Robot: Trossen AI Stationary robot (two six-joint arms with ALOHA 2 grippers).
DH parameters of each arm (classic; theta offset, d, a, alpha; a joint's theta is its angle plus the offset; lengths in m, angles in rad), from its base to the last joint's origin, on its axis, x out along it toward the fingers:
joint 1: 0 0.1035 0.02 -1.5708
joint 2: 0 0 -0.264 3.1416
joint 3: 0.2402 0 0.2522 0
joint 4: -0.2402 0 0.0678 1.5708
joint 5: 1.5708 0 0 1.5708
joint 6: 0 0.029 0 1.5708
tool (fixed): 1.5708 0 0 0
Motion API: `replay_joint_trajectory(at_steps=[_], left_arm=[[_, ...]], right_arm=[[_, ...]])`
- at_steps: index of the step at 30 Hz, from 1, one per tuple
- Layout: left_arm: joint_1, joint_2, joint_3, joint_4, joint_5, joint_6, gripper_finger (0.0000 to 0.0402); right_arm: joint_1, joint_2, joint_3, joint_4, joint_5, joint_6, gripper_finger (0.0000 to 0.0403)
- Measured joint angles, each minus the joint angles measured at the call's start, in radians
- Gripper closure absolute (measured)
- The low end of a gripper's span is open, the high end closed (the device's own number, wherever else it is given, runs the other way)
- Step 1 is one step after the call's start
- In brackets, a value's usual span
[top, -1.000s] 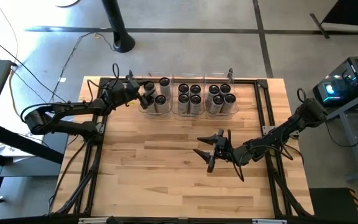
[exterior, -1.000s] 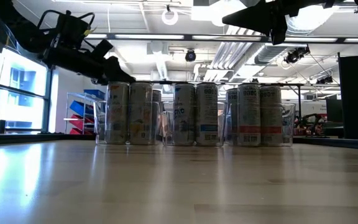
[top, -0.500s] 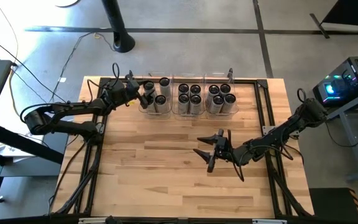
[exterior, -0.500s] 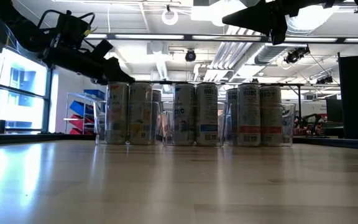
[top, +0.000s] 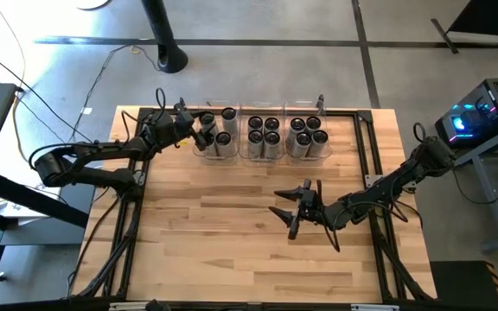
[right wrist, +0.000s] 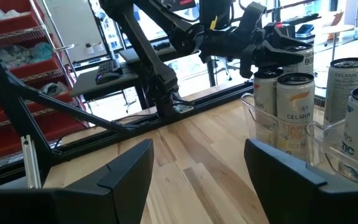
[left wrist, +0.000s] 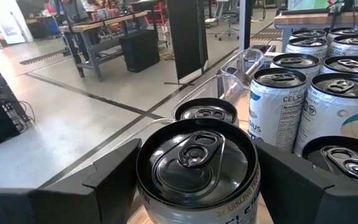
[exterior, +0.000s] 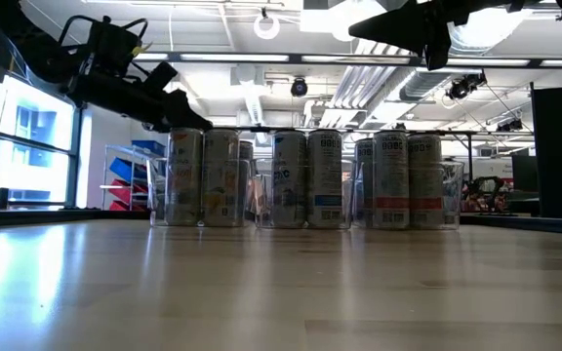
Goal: Sort soda cans
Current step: Put the white-yellow soda can into the top left transparent bin
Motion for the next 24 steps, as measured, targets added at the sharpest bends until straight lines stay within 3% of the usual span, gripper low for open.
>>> replay_joint_trajectory(at_steps=[12, 18, 24], left_arm=[[0.002, -0.053, -0.001, 0.003, -0.055, -0.076, 0.0126], [0.047, -0.019, -0.001, -0.012, -0.115, -0.018, 0.0126], [0.114, 0.032, 0.004, 0.018, 0.023, -0.031, 0.0126]], right_arm=[[0.0, 0.0, 0.0, -0.001, 0.01, 0.006, 0.0155], [-0.019, 0.0, 0.0, -0.001, 0.016, 0.045, 0.0155], [-0.031, 0.0, 0.0, -0.005, 0.016, 0.063, 0.0155]])
